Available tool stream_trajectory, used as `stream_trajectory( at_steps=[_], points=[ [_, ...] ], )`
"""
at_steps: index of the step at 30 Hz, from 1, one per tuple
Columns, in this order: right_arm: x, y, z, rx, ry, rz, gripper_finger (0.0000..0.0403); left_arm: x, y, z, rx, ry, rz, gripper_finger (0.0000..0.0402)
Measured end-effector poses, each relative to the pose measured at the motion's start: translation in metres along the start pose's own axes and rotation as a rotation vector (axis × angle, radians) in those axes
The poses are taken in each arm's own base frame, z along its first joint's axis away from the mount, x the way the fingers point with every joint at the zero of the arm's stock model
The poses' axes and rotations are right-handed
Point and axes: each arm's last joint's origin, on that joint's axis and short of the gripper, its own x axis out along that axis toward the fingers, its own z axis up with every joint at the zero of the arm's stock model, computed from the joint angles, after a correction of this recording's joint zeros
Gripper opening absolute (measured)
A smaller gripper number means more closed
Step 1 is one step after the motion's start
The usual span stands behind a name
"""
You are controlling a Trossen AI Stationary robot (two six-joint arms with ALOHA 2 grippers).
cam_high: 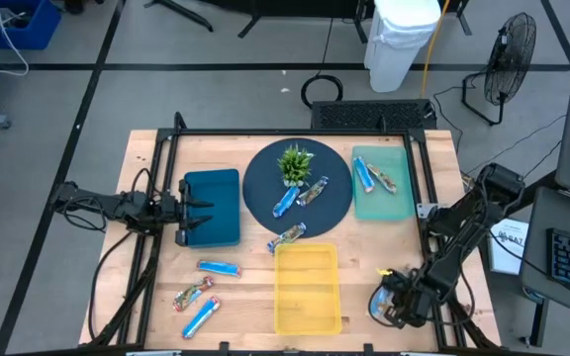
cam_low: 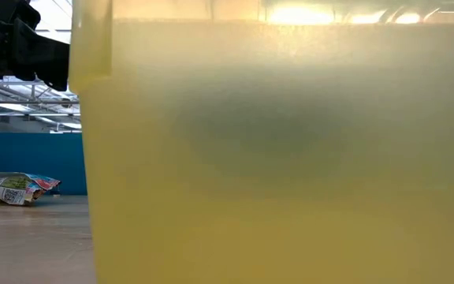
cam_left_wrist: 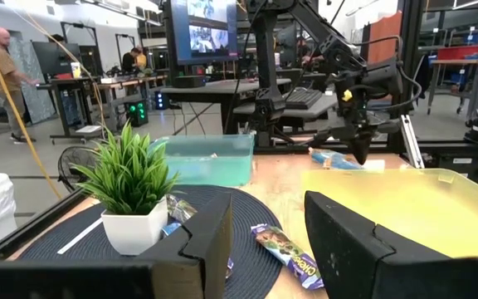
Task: Pick and place Granola Bars by type
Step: Put the yellow granola bar into the green bin
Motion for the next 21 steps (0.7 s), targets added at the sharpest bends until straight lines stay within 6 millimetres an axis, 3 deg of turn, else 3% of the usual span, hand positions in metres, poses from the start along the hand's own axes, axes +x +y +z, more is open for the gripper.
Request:
stream_trajectory(
  at_steps=[12,21],
  points=[
    [-0.003,0.002,0.035,-0.237,-0.384,-0.03,0.0,0.0,0.0,0.0,0.0,0.0,0.0,0.0159],
    [-0.016,0.001,0.043,-0.512,-0.324,-0.042,0.0,0.0,0.0,0.0,0.0,0.0,0.0,0.0159]
  ],
)
